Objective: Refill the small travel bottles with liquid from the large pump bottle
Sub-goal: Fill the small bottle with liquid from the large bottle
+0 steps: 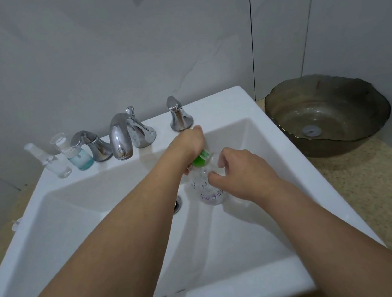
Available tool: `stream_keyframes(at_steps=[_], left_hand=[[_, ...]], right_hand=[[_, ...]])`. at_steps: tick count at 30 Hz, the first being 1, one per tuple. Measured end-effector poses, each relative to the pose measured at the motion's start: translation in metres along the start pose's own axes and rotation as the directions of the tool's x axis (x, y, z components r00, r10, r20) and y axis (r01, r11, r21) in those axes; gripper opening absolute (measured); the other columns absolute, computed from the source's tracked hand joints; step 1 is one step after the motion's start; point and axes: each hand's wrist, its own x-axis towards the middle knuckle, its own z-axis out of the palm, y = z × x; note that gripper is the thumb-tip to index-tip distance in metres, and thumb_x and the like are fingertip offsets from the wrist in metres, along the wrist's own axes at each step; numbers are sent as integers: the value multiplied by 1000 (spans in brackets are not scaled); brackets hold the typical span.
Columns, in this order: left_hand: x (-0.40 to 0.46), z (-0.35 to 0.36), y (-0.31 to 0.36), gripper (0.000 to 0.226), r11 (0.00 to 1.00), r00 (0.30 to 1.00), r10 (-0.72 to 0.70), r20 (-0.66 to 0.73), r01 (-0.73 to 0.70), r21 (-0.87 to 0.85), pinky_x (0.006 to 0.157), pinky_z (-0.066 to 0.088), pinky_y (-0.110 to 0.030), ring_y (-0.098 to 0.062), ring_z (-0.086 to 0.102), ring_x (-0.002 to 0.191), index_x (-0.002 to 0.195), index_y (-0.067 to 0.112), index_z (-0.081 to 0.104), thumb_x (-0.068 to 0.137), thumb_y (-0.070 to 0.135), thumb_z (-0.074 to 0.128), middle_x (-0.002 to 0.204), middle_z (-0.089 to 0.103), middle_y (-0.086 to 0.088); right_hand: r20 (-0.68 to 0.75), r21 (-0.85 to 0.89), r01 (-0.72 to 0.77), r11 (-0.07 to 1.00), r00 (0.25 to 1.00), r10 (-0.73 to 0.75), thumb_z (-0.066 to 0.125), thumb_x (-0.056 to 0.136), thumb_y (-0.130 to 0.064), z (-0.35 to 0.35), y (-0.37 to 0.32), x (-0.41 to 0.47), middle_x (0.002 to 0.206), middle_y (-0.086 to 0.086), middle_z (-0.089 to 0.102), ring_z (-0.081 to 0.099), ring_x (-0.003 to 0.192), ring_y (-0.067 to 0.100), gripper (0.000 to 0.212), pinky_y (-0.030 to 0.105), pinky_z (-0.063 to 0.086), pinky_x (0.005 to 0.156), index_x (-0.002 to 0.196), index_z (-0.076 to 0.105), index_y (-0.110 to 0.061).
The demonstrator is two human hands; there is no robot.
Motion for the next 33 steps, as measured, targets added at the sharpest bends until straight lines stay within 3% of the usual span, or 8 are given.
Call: stream_keyframes(at_steps=[5, 9, 12, 16, 22, 27, 33], left_hand=[[1, -12, 1, 61, 997, 990, -71, 119, 74, -17, 89, 56, -47, -39, 65, 93, 126, 0, 59, 102, 44, 24, 108, 68, -21], [-3, -26, 7, 84, 982, 933, -150, 327, 178, -56, 105, 40, -62, -43, 54, 126, 145, 6, 44, 99, 73, 21, 135, 57, -19], [-1, -24, 8, 88, 980, 933, -160, 321, 189, -61, 100, 44, -63, -43, 59, 120, 142, 7, 47, 96, 77, 20, 134, 60, -17], [1, -17, 6, 81, 992, 967, -124, 224, 129, -9, 84, 55, -57, -41, 68, 100, 129, 6, 56, 98, 72, 19, 116, 68, -18], [1, -11, 2, 55, 999, 993, -43, 106, 41, 15, 78, 59, -52, -38, 67, 82, 121, 2, 59, 102, 40, 24, 102, 70, -22], [-5, 0, 6, 43, 999, 1000, -5, -3, 5, 44, 88, 57, -63, -50, 68, 96, 126, 1, 54, 107, 14, 19, 114, 63, -31], [-3, 0, 2, 41, 999, 999, 0, -33, 2, 55, 89, 57, -62, -51, 68, 98, 127, 0, 54, 106, 12, 20, 115, 63, -33]], right_hand=[[-30, -5, 26, 1000, 999, -26, 60, 79, -52, -3, -2, 0, 88, -8, 59, 57, 82, 18, 33, 31, 42, 68, 95, 51, -24], [-94, 3, 53, 999, 994, -53, 60, 80, -50, -6, -4, -1, 85, -10, 57, 54, 79, 16, 32, 29, 36, 66, 95, 50, -24], [-92, 20, 51, 999, 995, -49, 60, 80, -50, -6, -3, -1, 85, -10, 56, 54, 78, 16, 32, 29, 36, 66, 95, 50, -24], [-80, 27, 50, 998, 996, -48, 60, 79, -50, -5, -3, -1, 84, -9, 56, 55, 78, 16, 32, 30, 37, 65, 94, 50, -23], [-34, -1, 29, 1000, 999, -29, 59, 80, -50, -4, -3, -1, 85, -6, 57, 55, 78, 19, 33, 31, 37, 64, 95, 50, -22], [-13, -16, -6, 1000, 1000, 6, 58, 80, -51, -2, 0, -1, 90, -5, 59, 56, 83, 20, 33, 31, 38, 67, 95, 51, -22], [-1, -10, -11, 1000, 1000, 11, 59, 80, -51, -1, -1, 0, 89, -7, 59, 56, 83, 20, 32, 30, 37, 66, 94, 50, -24]])
